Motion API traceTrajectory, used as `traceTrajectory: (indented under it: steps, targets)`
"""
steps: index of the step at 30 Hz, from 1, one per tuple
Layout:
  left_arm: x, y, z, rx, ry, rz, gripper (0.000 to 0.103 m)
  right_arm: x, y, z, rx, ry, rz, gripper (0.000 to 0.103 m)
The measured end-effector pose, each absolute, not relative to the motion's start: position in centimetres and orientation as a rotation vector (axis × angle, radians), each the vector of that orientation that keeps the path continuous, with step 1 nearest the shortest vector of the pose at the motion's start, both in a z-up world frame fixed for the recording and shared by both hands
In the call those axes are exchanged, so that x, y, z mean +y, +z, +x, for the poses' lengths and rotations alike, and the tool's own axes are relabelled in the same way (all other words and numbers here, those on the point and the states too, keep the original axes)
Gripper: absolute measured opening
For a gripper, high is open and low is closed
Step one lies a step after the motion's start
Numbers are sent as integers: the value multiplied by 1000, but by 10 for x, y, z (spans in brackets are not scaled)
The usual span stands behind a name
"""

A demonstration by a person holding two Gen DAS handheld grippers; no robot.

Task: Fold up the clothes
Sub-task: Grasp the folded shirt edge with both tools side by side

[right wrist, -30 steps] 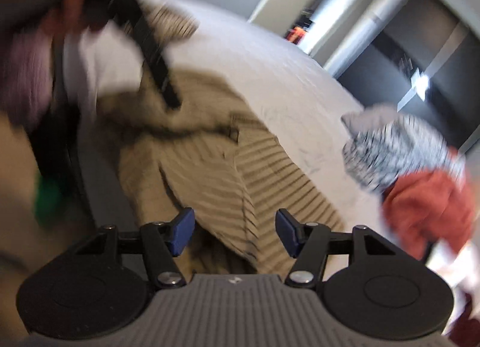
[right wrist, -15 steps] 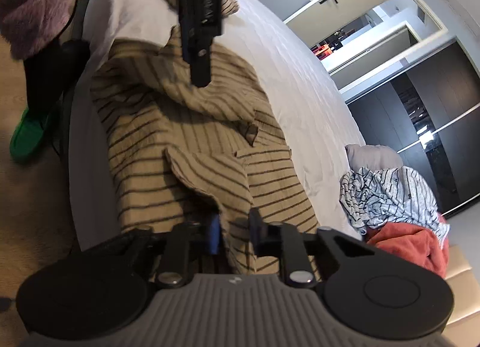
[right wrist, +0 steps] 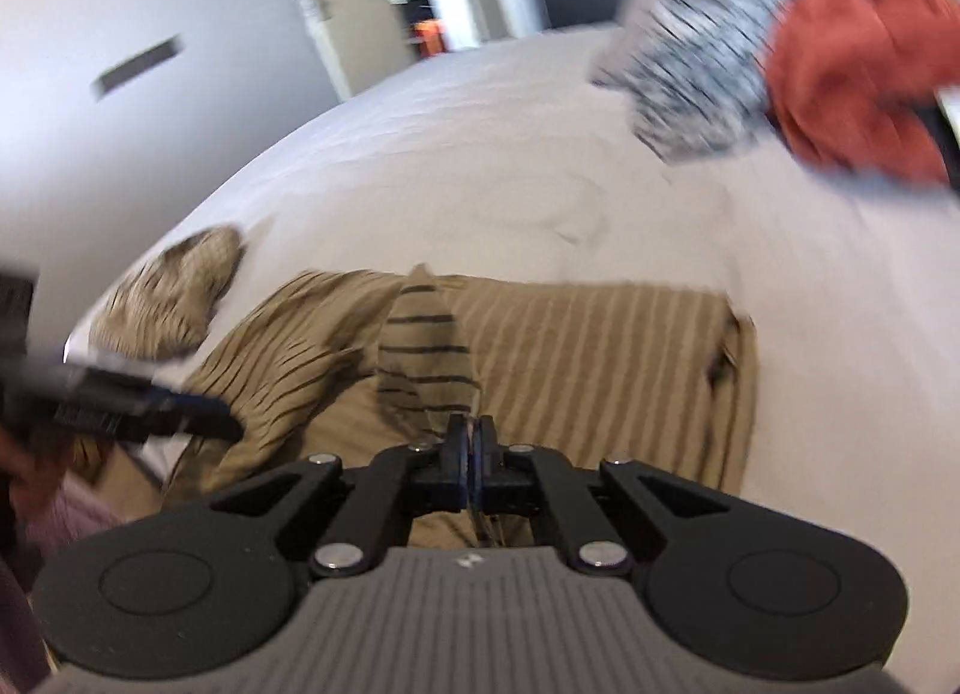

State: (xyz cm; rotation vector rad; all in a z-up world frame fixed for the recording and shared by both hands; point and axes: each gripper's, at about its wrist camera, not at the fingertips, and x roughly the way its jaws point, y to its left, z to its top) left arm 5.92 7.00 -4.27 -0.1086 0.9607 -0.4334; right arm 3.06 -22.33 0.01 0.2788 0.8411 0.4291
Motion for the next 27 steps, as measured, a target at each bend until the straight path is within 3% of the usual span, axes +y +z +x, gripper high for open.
traceTrajectory:
  steps: [5,12,13,16,24,27]
  targets:
    - [68,-44,61,965,-436,-108,40,-239,-30,43,940,369,463,4]
    - [69,-44,63,950,-431,-106,40,-231,-23,37,896,315,327,10]
    - [70,-42,62,932,-431,-105,40,-230,-19,35,880,310,304,12]
    - [76,-35,60,860,-421,-122,46,-229,-5,28,814,284,244,63]
    - [104,-32,68,726,-243,-151,51,-249,-3,25,773,173,259,63]
    - [121,-49,78,771,-219,-277,51,-263,-15,30,795,127,335,73]
